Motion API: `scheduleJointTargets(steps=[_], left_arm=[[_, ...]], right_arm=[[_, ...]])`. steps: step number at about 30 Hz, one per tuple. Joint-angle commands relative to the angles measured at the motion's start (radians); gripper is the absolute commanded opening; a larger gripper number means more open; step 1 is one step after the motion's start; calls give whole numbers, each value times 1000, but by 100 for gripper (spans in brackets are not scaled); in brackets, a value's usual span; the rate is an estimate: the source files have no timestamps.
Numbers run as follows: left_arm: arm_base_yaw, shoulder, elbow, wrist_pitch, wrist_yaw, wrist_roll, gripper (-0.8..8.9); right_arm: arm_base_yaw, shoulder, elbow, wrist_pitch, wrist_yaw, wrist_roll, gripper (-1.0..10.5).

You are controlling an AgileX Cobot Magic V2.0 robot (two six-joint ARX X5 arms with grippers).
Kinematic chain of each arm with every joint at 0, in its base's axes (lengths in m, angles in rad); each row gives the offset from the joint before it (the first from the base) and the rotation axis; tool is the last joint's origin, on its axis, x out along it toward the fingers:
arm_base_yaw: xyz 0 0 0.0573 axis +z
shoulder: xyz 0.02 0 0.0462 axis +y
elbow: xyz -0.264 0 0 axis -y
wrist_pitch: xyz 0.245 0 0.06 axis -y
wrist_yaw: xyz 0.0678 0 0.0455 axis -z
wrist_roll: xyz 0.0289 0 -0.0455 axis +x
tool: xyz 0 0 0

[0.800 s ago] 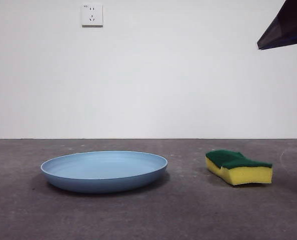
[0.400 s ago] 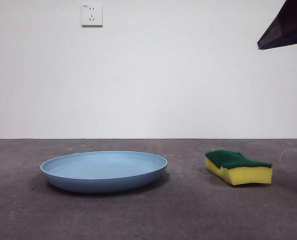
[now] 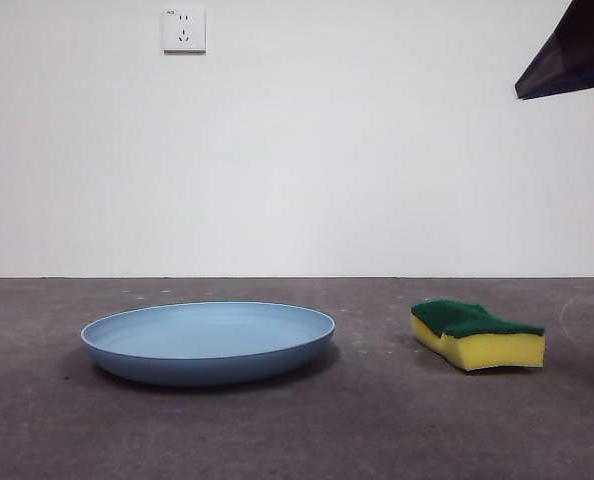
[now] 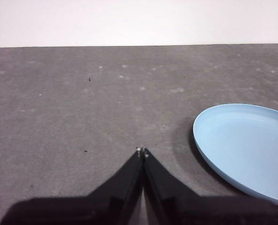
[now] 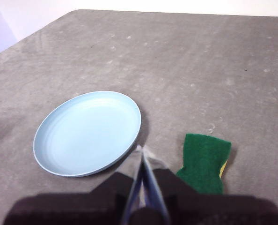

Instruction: Pick up the plate,pick up the cloth,clean the plate with the cloth

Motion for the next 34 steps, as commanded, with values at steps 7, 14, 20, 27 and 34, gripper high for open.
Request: scheduleJointTargets(steps=[7,14,20,27,34], left_arm=[[2,-2,-14,3,2,15,0],[2,-2,-14,3,2,15,0],[2,-2,-14,3,2,15,0],[2,-2,-14,3,2,15,0],[2,-2,-14,3,2,15,0]], right_arm=[[-109,-73,-26,10,246,-118,1],[-375,-237,-171,77,68,-119,1],[-476,-410,-335,151,11,-118,1],[-478,-574,-466,151,-16,-114,1],[-477,-615,-489,58,-70,-91,1]])
